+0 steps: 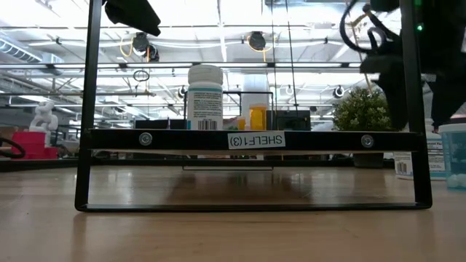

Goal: Pick and place medicine bottles onto shelf by color
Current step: Put the white blue medicine bottle on the shelf

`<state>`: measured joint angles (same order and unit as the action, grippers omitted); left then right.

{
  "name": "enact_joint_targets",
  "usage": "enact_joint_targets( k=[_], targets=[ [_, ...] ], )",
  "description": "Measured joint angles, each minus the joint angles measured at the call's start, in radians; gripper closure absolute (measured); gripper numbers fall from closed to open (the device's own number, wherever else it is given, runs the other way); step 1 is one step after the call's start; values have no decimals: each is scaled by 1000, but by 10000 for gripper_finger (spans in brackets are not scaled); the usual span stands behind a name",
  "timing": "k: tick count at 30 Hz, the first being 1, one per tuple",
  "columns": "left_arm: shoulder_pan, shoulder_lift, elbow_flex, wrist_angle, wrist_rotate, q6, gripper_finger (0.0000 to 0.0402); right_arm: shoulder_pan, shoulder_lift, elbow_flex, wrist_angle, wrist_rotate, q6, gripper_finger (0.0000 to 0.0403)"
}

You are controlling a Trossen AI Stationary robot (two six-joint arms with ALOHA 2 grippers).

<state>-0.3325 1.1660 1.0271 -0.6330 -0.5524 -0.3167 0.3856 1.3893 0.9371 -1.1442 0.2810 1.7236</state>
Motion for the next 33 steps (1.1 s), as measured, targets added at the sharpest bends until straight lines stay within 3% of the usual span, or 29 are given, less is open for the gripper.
enact_joint_targets(
  k=[9,19,24,33],
  targets=[
    [0,0,0,0,2,6,185,-8,0,-116,187,-3,-7,86],
    [0,0,0,0,2,7,183,-13,0,-146,191,3,-25,141],
    [0,0,0,0,2,7,183,-13,-1,-146,196,7,-85,164],
    [0,0,0,0,2,-1,183,-13,-12,-147,288,62,-291,152]
  ],
)
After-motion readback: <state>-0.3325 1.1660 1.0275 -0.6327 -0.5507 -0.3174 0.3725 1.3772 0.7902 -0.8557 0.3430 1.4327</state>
